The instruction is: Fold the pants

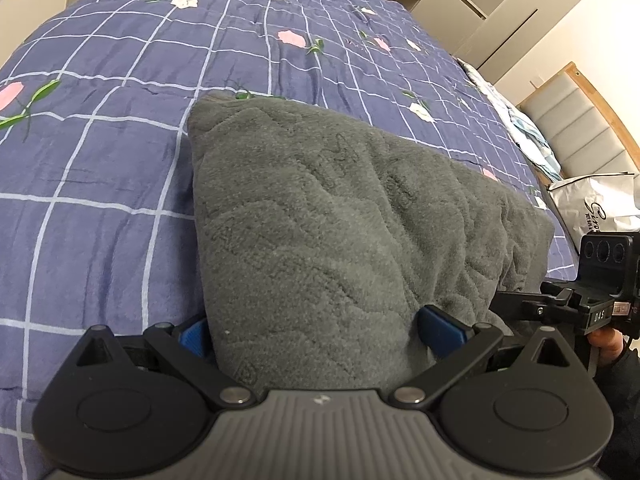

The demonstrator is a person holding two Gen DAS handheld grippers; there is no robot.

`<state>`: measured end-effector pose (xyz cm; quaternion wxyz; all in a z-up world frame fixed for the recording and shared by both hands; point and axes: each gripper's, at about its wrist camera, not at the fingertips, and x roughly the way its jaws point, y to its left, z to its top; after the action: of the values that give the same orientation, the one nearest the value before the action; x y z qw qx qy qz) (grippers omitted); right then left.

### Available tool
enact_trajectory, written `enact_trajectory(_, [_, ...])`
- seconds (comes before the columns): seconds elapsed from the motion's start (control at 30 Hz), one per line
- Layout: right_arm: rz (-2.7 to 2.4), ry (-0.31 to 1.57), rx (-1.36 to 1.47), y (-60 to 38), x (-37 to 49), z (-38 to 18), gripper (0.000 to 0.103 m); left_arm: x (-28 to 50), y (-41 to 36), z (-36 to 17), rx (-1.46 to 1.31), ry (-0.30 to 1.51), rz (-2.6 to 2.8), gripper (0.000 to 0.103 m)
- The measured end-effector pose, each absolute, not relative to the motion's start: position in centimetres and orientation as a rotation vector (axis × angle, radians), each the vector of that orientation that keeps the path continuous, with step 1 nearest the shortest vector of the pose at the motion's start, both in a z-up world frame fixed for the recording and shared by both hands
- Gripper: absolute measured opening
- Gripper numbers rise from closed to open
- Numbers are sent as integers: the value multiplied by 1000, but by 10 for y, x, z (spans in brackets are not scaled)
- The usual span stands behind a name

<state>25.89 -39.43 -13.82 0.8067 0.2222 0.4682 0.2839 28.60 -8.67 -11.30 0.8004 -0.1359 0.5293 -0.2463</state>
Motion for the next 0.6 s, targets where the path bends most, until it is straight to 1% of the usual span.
enact_trajectory(0.27, [602, 983, 495, -395, 255, -139, 103, 284, -90, -113, -300, 1126, -514, 103])
enact_trajectory(0.33, [610, 971, 511, -398, 253, -140, 103, 283, -91, -111, -301, 1133, -505, 101])
enact_trajectory(0.43, [607, 961, 523, -399, 251, -140, 96, 286, -95, -105, -293, 1163, -472, 98])
enact_trajectory(0.6, [575, 953, 559, -406, 245, -139, 81, 288, -110, -91, -227, 1191, -422, 93])
